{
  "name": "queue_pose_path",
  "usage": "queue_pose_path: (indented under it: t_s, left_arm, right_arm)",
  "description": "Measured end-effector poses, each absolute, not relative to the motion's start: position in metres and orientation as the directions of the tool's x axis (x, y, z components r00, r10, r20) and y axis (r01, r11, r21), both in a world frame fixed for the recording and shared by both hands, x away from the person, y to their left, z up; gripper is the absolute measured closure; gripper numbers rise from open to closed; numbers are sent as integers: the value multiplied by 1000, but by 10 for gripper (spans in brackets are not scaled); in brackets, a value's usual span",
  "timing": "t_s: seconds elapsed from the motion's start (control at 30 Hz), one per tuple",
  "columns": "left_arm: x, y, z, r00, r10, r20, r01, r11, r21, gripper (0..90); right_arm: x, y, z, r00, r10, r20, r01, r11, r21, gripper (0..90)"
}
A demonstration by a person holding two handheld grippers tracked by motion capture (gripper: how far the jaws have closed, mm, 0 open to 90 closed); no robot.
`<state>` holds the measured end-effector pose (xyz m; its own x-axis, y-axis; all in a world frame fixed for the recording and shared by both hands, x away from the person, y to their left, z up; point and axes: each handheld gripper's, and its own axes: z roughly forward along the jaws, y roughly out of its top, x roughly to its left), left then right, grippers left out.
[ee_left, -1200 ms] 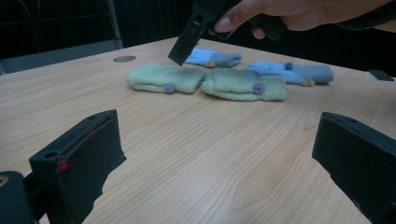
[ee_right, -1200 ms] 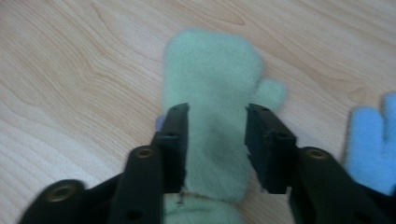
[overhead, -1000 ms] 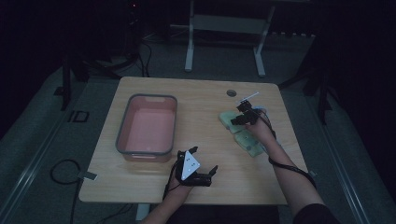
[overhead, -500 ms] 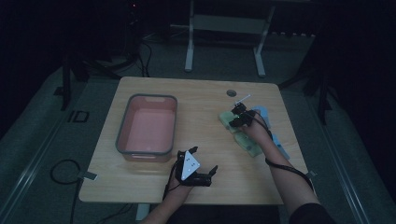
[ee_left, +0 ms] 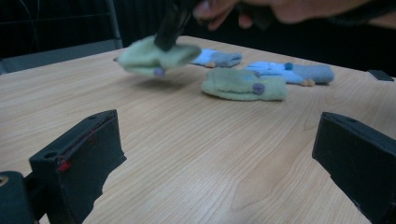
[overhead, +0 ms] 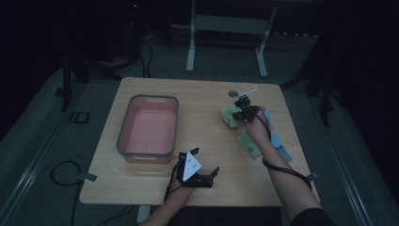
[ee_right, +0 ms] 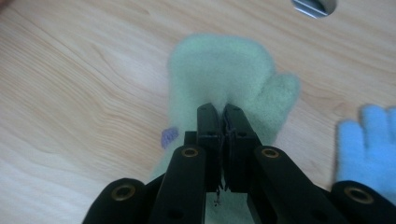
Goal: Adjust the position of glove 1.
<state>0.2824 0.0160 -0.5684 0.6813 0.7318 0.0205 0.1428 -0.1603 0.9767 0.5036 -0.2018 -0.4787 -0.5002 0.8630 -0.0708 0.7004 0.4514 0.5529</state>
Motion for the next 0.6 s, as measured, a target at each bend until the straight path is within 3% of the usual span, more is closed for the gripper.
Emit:
queue_pose_path:
  t_s: [0.3,0.6]
  left_arm:
    - [281,16,-569,661,750,25,140,-156,978,18]
    - [280,15,-569,650,759,40,130,-163,978,18]
  right_arm:
    - [469,-193,-445,-445,895,-15,718,368,591,869]
    - [420,-196,-450,-421,900,109,724,262,638,869]
